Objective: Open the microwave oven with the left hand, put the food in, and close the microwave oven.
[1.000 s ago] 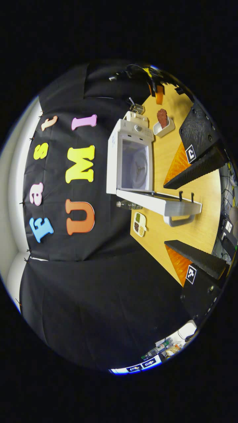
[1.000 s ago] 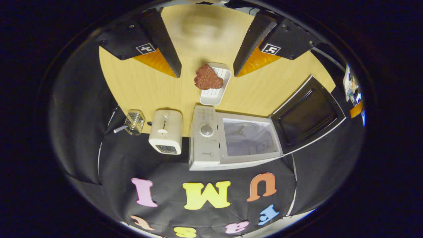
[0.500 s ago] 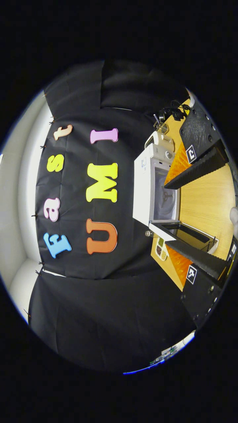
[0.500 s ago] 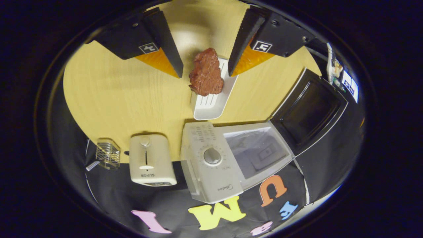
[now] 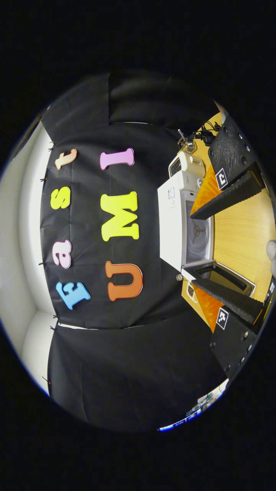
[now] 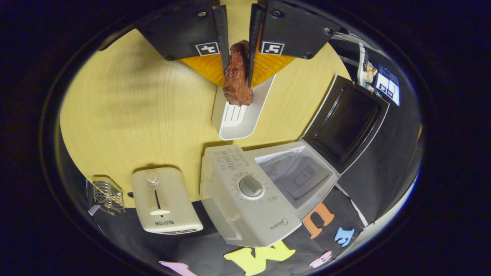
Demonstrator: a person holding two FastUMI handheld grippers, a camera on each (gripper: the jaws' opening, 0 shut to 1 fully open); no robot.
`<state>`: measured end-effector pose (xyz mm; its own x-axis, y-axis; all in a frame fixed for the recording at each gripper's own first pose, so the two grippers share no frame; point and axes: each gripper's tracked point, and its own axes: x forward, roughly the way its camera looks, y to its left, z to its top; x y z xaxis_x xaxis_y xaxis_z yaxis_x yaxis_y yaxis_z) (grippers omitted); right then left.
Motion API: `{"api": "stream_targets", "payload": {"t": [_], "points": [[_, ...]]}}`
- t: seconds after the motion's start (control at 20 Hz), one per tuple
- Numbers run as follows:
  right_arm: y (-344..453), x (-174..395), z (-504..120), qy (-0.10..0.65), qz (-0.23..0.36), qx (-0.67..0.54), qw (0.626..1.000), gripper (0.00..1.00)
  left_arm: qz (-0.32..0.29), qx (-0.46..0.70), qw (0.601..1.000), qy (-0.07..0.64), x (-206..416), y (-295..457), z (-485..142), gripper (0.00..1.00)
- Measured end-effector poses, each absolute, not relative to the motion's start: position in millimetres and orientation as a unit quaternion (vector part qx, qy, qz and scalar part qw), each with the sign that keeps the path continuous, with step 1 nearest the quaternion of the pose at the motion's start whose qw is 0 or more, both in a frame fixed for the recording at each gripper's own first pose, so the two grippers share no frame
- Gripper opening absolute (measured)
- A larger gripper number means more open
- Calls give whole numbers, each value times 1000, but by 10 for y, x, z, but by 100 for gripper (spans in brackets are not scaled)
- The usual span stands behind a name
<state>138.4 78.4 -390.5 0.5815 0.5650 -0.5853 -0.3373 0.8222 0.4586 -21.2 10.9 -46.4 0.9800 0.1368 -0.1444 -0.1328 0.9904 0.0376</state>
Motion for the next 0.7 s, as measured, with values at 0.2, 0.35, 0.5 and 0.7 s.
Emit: {"api": "stream_targets", "payload": {"t": [0.2,0.35,0.5,0.7], "points": [[829,1385,-3774,369,268,115,883,16,51,15,996,70,-166,187,-514,95],[897,1375,-3405,340,259,106,898,15,35,15,997,65,-196,356,-518,95],[1181,1417,-2953,302,257,110,912,15,16,17,998,61,-220,534,-520,95],[1774,1614,-2591,255,254,136,923,15,-6,9,998,66,-259,761,-572,95]]}}
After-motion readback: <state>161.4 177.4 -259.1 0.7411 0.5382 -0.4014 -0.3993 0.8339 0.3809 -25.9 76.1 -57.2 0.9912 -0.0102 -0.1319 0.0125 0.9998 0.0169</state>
